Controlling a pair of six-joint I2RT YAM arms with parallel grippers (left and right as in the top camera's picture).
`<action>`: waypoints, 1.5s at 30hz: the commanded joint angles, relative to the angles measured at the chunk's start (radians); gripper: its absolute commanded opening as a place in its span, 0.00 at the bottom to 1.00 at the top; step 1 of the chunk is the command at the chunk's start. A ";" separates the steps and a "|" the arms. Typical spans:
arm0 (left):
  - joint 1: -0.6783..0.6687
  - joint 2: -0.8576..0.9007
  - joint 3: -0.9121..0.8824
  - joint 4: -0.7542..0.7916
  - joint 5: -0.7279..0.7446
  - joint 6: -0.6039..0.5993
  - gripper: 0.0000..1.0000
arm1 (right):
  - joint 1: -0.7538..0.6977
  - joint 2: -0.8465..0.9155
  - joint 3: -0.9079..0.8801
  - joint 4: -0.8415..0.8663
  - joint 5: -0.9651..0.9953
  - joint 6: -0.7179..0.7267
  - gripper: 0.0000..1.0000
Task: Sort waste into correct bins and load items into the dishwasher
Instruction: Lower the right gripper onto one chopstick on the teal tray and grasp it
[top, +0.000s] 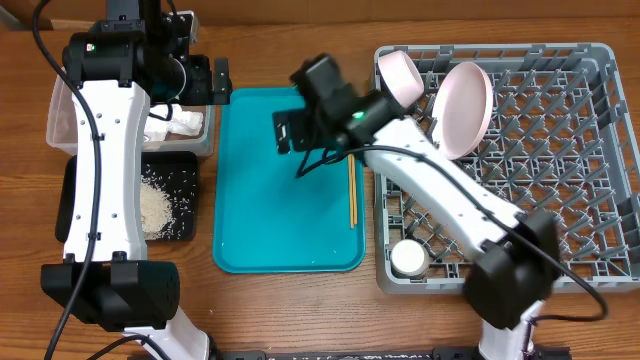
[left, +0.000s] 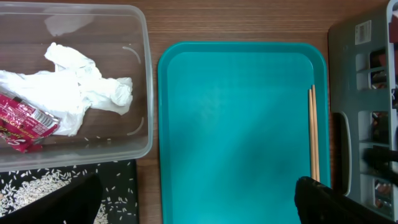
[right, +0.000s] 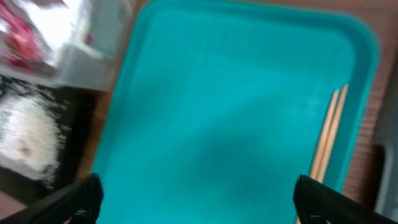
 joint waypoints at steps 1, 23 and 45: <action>0.003 0.006 0.016 0.000 0.008 -0.006 1.00 | -0.002 0.059 -0.004 -0.009 0.042 0.024 0.94; 0.003 0.006 0.016 0.000 0.008 -0.006 1.00 | -0.013 0.241 -0.020 -0.118 0.200 0.202 0.78; 0.003 0.006 0.016 0.000 0.008 -0.006 1.00 | -0.071 0.244 -0.090 -0.105 -0.105 0.171 0.76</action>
